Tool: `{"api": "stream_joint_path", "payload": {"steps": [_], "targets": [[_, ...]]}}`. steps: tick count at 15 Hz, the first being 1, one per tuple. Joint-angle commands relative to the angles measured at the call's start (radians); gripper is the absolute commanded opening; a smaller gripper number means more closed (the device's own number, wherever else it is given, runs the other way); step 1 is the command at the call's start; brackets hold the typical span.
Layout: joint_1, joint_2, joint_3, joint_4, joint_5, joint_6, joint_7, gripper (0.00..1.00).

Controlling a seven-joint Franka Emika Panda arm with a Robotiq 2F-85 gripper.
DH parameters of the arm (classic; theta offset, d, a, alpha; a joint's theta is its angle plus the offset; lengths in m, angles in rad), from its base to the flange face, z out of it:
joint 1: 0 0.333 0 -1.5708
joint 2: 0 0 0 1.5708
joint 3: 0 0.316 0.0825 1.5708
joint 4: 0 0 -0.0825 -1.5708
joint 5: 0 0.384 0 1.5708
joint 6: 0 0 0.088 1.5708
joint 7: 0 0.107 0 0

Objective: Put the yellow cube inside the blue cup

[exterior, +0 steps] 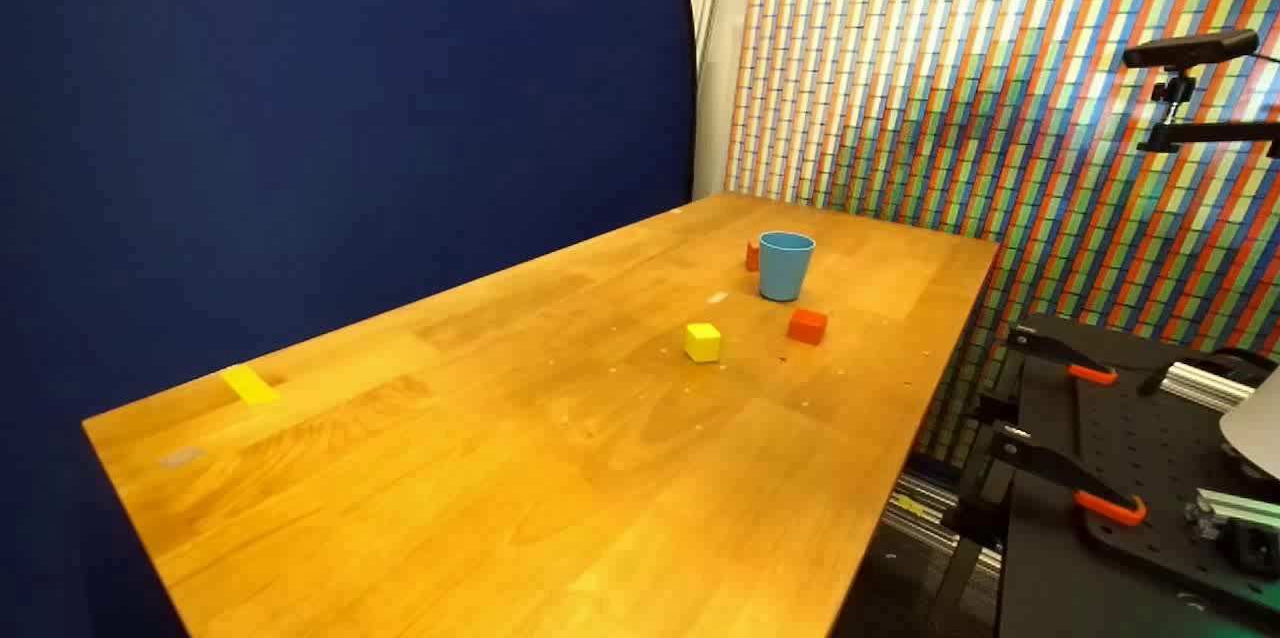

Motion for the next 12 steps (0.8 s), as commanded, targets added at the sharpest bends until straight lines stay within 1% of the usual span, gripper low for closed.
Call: {"api": "stream_joint_path", "payload": {"steps": [1,6,7,9,12], "targets": [[0.051,0.009,-0.042,0.009,-0.019,-0.007,0.016,1.0],[0.05,0.008,-0.042,0.014,-0.019,-0.006,0.015,1.0],[0.053,0.013,-0.06,0.005,0.0,0.023,0.008,1.0],[0.057,0.046,-0.113,-0.038,0.009,0.148,-0.037,1.0],[0.049,0.152,-0.195,-0.086,0.046,0.37,-0.108,1.0]]}}
